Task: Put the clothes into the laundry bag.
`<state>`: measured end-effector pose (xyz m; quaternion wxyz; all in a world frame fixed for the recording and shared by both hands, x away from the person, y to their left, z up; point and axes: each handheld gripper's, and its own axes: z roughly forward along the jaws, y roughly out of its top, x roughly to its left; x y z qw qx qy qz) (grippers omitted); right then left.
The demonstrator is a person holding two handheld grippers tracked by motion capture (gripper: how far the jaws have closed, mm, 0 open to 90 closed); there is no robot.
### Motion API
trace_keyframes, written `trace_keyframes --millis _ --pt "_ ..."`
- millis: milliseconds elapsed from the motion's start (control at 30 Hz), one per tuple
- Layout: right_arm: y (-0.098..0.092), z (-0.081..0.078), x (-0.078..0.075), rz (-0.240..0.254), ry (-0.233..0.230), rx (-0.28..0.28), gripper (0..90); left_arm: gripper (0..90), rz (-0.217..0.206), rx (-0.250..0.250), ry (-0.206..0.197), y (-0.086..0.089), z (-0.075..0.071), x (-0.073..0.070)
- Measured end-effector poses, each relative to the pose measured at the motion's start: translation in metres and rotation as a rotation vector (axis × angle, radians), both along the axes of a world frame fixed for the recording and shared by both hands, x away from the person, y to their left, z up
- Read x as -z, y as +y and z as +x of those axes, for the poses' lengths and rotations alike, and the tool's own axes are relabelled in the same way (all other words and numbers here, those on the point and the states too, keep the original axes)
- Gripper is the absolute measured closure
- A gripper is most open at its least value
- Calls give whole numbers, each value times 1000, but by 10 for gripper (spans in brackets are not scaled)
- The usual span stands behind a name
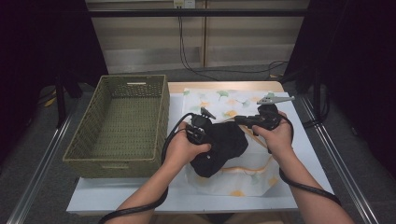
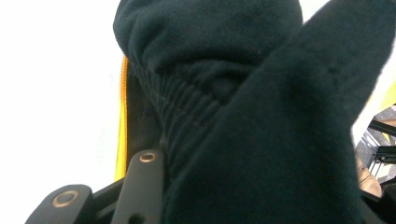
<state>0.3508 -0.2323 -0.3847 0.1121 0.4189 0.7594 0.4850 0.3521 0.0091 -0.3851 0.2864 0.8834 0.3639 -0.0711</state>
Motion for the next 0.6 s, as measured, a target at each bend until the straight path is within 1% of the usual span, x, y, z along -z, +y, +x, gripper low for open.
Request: trace_keyframes --millis 67,100,167,233,267,300,333,367,433,500,533,600 --pt "0 0 1 3 0 -1 900 623 3 -9 -2 0 0 0" --pt "0 0 0 3 7 3 900 623 -1 -12 -2 -1 0 1" --pt "0 0 1 1 9 5 900 623 -1 -6 4 -2 0 3" --pt "0 0 1 1 5 2 900 623 -11 -6 -1 -4 -1 6" --pt "0 0 1 1 7 3 900 623 -9 -5 6 -4 -1 6" --pt "0 0 1 -1 7 3 900 623 -16 -3 6 -5 -1 6" --pt "0 0 1 -2 7 7 900 623 -13 7 12 -5 -1 6" --pt "0 0 1 -1 7 6 900 623 -25 -1 13 -7 -2 7" --pt "0 0 1 4 10 8 900 623 -30 0 14 -8 -2 7" --pt "0 0 1 3 7 2 900 623 -29 -2 15 -9 -2 8" --pt "1 0 1 2 8 2 900 623 -28 -12 20 -9 -1 9" --pt "1 0 1 2 7 2 900 623 -25 -14 16 -10 -1 10"
